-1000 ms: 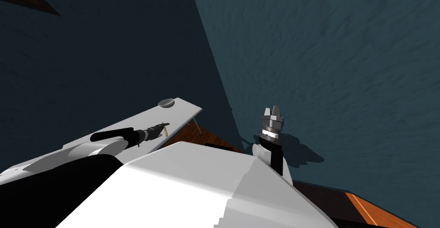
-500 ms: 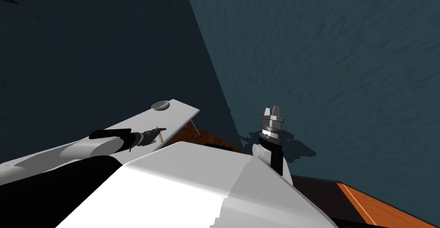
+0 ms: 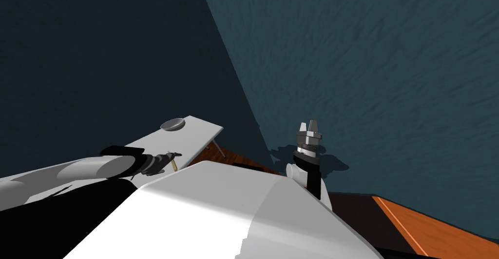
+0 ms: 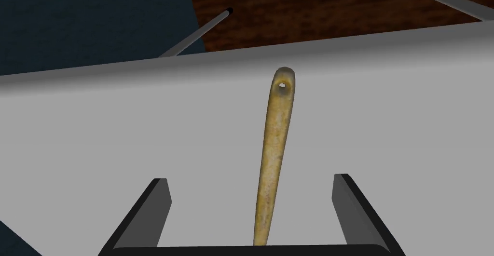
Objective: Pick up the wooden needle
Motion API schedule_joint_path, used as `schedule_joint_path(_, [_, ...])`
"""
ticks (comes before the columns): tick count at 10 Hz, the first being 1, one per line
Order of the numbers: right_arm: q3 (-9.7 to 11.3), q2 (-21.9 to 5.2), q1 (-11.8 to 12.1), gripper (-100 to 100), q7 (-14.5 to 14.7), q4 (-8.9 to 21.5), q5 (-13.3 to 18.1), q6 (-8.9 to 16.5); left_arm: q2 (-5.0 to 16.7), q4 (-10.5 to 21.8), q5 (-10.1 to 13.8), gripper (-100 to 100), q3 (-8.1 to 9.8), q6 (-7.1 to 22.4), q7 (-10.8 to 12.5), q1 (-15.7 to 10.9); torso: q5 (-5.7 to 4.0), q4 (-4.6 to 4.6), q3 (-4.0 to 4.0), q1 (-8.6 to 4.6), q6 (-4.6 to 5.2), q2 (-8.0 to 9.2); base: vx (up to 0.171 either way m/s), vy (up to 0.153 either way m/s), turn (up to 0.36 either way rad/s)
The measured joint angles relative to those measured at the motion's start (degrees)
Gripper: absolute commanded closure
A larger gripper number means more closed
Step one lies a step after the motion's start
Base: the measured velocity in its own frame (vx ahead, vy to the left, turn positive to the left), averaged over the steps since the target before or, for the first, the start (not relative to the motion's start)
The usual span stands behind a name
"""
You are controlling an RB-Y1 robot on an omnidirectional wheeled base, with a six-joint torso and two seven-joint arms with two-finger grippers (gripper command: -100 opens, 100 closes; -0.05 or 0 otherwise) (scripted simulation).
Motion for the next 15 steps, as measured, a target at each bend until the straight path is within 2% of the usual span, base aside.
schedule_joint_path(3, [0.00,0.00,0.01,0,0.00,0.00,0.00,0.00,4.72,2.45,4.39,-100,0.21,4.98,-2.81,3.23,0.02,-0.02,-0.07,0.05,-0.02,-0.12,0.076,0.057,-0.131])
schedule_joint_path(6, [0.00,0.00,0.01,0,0.00,0.00,0.00,0.00,7.46,4.20,6.75,-100,-1.01,7.64,-4.90,5.22,-0.02,0.00,-0.01,-0.09,-0.03,-0.02,0.044,0.024,-0.062])
schedule_joint_path(7, [0.00,0.00,0.01,0,0.00,0.00,0.00,0.00,7.55,4.27,6.86,0,-1.01,7.84,-5.05,5.26,-0.02,0.02,0.05,-0.14,-0.06,0.08,0.000,0.000,0.000])
schedule_joint_path(8, [0.00,0.00,0.00,0,0.00,0.00,0.00,0.00,7.54,4.26,6.84,-100,-1.01,7.82,-5.04,5.25,-0.04,0.04,0.09,-0.19,-0.06,0.16,0.015,0.006,-0.065])
schedule_joint_path(11, [0.00,0.00,0.00,0,0.00,0.00,0.00,0.00,5.19,5.14,5.01,-100,-4.19,6.62,-5.41,3.68,-0.03,0.04,0.09,-0.16,-0.06,0.14,0.023,0.012,-0.065])
schedule_joint_path(13, [0.00,0.00,0.00,0,0.00,0.00,0.00,0.00,3.32,5.85,3.43,-100,-6.90,5.58,-5.59,2.29,0.02,0.04,0.08,-0.14,-0.05,0.14,0.016,0.011,-0.036])
schedule_joint_path(14, [0.00,0.01,0.00,0,0.00,0.00,0.00,0.00,3.23,5.89,3.34,100,-7.06,5.47,-5.61,2.23,0.08,0.04,0.08,-0.07,-0.03,0.14,0.000,0.000,0.000])
schedule_joint_path(15, [0.00,0.01,0.00,0,0.00,0.00,0.00,0.00,3.24,5.89,3.35,100,-7.04,5.48,-5.61,2.24,0.08,0.04,0.09,-0.07,-0.03,0.15,-0.003,0.003,0.013])
